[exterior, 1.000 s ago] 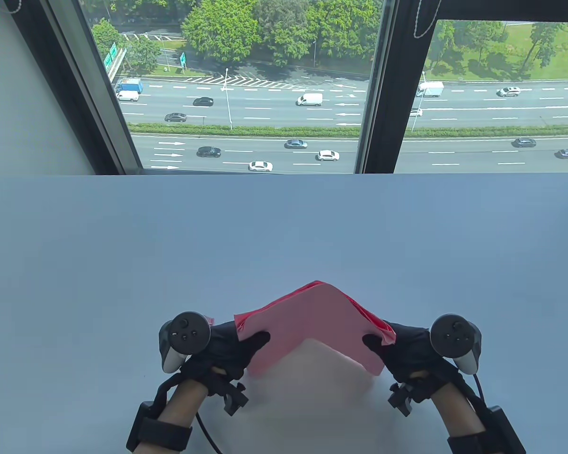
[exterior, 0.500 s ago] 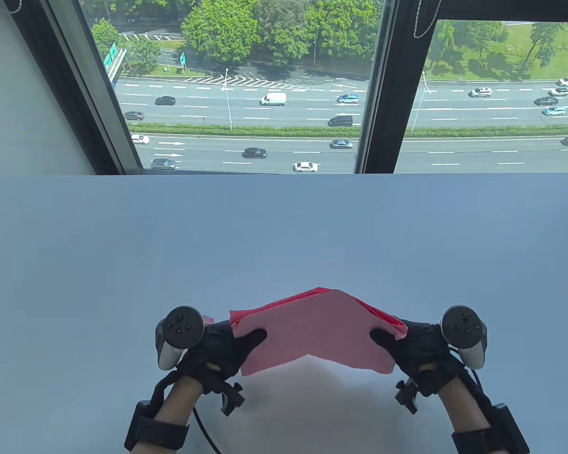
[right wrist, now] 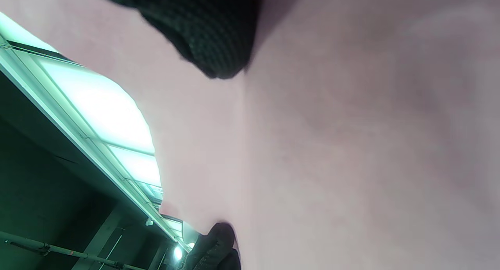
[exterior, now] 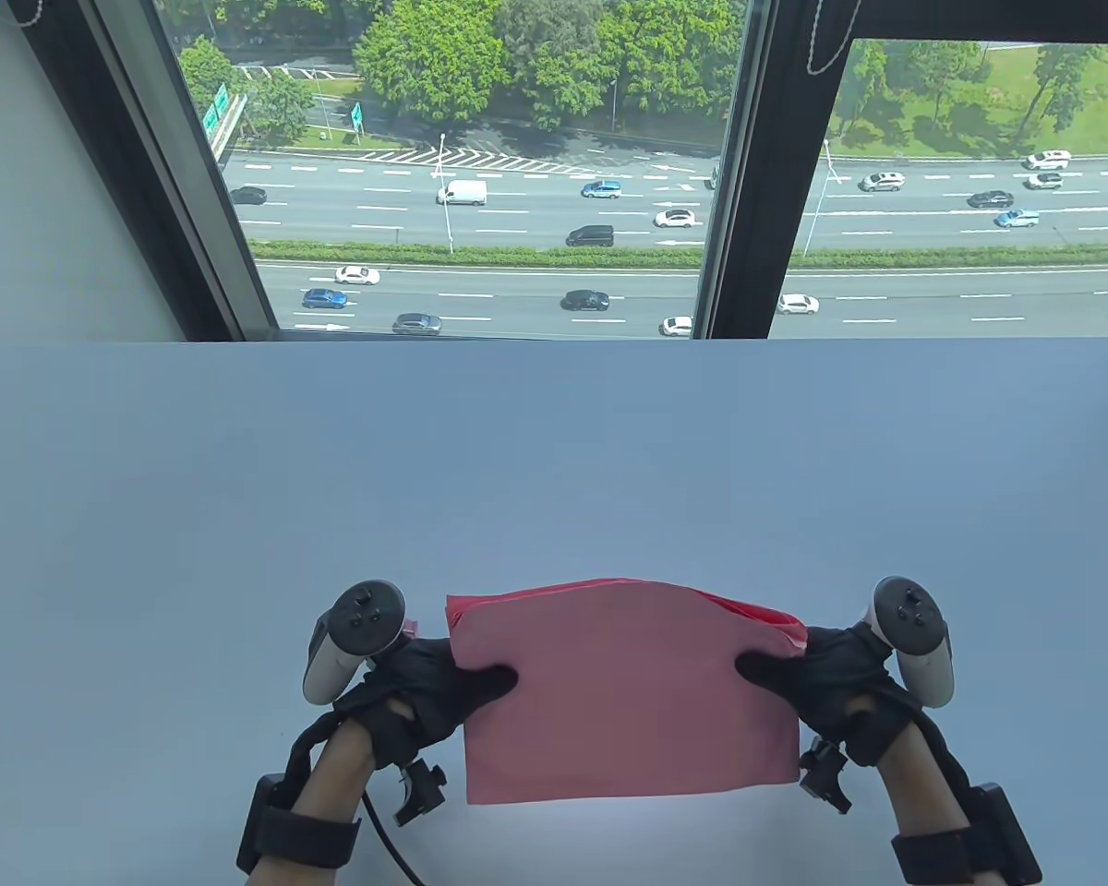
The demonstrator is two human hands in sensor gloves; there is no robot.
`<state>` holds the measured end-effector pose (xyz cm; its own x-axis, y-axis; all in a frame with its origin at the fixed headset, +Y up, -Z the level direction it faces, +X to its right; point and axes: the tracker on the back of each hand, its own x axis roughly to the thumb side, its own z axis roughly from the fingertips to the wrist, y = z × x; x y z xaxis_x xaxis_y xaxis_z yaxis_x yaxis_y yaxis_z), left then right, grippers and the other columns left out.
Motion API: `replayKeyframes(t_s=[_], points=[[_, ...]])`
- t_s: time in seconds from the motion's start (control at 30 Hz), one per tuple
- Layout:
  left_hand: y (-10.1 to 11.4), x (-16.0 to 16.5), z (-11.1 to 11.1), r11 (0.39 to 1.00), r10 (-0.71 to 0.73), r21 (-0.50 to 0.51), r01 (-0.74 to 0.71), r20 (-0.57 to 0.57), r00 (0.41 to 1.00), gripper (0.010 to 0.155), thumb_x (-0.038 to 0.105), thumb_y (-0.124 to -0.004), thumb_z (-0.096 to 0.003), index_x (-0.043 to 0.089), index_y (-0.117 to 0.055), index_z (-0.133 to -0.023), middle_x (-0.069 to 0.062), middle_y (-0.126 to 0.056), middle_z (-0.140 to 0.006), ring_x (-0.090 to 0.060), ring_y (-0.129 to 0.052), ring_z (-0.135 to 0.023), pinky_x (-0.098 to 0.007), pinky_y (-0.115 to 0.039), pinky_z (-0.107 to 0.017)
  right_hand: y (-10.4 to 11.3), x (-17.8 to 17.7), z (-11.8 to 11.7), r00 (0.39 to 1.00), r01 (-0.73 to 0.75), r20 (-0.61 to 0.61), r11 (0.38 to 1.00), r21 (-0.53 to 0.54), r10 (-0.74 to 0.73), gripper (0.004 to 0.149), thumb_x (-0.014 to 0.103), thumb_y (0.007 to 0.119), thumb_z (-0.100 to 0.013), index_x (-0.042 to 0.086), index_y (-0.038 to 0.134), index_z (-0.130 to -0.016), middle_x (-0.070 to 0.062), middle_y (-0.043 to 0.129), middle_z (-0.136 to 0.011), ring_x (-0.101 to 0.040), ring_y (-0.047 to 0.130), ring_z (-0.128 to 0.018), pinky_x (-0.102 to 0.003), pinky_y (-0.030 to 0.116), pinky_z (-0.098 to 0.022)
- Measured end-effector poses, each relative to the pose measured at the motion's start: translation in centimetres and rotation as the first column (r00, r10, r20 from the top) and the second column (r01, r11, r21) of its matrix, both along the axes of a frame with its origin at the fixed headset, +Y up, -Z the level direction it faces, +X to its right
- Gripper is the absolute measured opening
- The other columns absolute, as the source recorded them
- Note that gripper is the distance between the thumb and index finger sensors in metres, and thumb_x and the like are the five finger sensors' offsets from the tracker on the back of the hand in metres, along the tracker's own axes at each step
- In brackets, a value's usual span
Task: Clip paper with binder clip (Left hand to clip)
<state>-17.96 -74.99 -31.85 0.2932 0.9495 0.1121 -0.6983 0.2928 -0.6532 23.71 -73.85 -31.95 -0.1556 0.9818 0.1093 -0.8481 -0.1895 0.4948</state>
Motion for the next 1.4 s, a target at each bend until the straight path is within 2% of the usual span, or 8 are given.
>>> replayKeyframes(t_s=[0.17, 0.43, 0.7, 0.83, 0.9, 1.07, 1.23, 1.4], points=[[0.4, 0.3, 0.0, 0.998, 0.048, 0.041, -0.046, -0.046, 0.998, 0.050, 0.034, -0.076, -0.0471, 0.019, -0.087, -0.093, -0.006, -0.105, -0.072, -0.027, -0.108, -0.046, -0.048, -0.087, -0.039, 0.0, 0.4, -0.1, 0.998, -0.028, 0.063, 0.999, 0.020, 0.027, 0.044, 0.029, 0.087, -0.045, 0.013, 0.088, -0.086, -0.009, 0.105, -0.062, -0.036, 0.104, -0.051, -0.057, 0.079, -0.045], [0.6, -0.7, -0.2, 0.993, 0.094, 0.085, -0.084, -0.133, 0.987, 0.049, 0.034, -0.076, -0.0468, 0.019, -0.088, -0.092, -0.006, -0.105, -0.070, -0.026, -0.107, -0.045, -0.048, -0.086, -0.038, 0.0, 1.9, -0.3, 0.978, -0.087, 0.195, 0.994, 0.067, 0.073, 0.058, 0.042, 0.090, -0.044, 0.012, 0.081, -0.093, -0.010, 0.101, -0.069, -0.038, 0.102, -0.056, -0.058, 0.078, -0.046], [1.1, -1.3, -0.2, 0.978, 0.181, 0.138, -0.155, -0.204, 0.962, 0.049, 0.034, -0.076, -0.0466, 0.019, -0.088, -0.092, -0.006, -0.105, -0.070, -0.026, -0.107, -0.045, -0.048, -0.086, -0.038, -0.2, 2.2, -0.2, 0.970, -0.084, 0.233, 0.994, 0.072, 0.065, 0.073, 0.052, 0.089, -0.043, 0.013, 0.070, -0.101, -0.012, 0.096, -0.078, -0.042, 0.098, -0.062, -0.060, 0.076, -0.047], [1.4, -1.3, -0.1, 0.976, 0.185, 0.153, -0.154, -0.208, 0.960, 0.049, 0.034, -0.076, -0.0468, 0.020, -0.088, -0.092, -0.006, -0.105, -0.071, -0.027, -0.107, -0.046, -0.048, -0.086, -0.039, 0.4, 2.1, -0.1, 0.967, 0.001, 0.252, 0.993, 0.116, -0.030, 0.062, 0.045, 0.095, -0.040, 0.010, 0.084, -0.090, -0.008, 0.102, -0.066, -0.038, 0.102, -0.056, -0.059, 0.078, -0.046], [1.4, -1.3, -0.1, 0.978, 0.179, 0.146, -0.151, -0.201, 0.963, 0.049, 0.034, -0.076, -0.0469, 0.020, -0.088, -0.092, -0.007, -0.105, -0.072, -0.028, -0.107, -0.046, -0.048, -0.086, -0.039, 0.7, 2.0, -0.1, 0.965, -0.011, 0.262, 0.990, 0.142, -0.027, 0.051, 0.038, 0.097, -0.040, 0.011, 0.091, -0.082, -0.004, 0.106, -0.054, -0.033, 0.106, -0.047, -0.055, 0.081, -0.043], [1.3, -1.0, 0.0, 0.986, 0.105, 0.144, -0.081, -0.167, 0.980, 0.049, 0.036, -0.077, -0.0472, 0.020, -0.088, -0.093, -0.007, -0.105, -0.071, -0.029, -0.108, -0.045, -0.048, -0.086, -0.038, 1.8, 2.4, 0.3, 0.936, -0.081, 0.353, 0.969, 0.234, -0.007, 0.042, 0.032, 0.100, -0.037, 0.012, 0.097, -0.074, -0.003, 0.108, -0.047, -0.031, 0.107, -0.041, -0.053, 0.083, -0.040], [0.9, 0.2, 0.2, 0.977, -0.129, 0.162, 0.140, -0.076, 0.989, 0.049, 0.040, -0.077, -0.0475, 0.019, -0.090, -0.090, -0.006, -0.107, -0.066, -0.027, -0.108, -0.039, -0.047, -0.087, -0.035, 2.5, 3.6, 0.4, 0.901, -0.142, 0.433, 0.949, 0.281, 0.006, 0.038, 0.030, 0.100, -0.037, 0.015, 0.099, -0.072, -0.003, 0.108, -0.047, -0.030, 0.107, -0.041, -0.053, 0.083, -0.040], [0.6, 0.6, 0.2, 0.992, 0.019, 0.122, -0.007, -0.095, 0.995, 0.048, 0.037, -0.076, -0.0467, 0.015, -0.091, -0.088, -0.005, -0.107, -0.061, -0.023, -0.108, -0.033, -0.046, -0.088, -0.031, 2.0, 4.0, 0.6, 0.844, -0.078, 0.530, 0.959, 0.274, -0.083, 0.051, 0.036, 0.099, -0.038, 0.013, 0.090, -0.083, -0.002, 0.107, -0.053, -0.030, 0.107, -0.045, -0.053, 0.083, -0.041]])
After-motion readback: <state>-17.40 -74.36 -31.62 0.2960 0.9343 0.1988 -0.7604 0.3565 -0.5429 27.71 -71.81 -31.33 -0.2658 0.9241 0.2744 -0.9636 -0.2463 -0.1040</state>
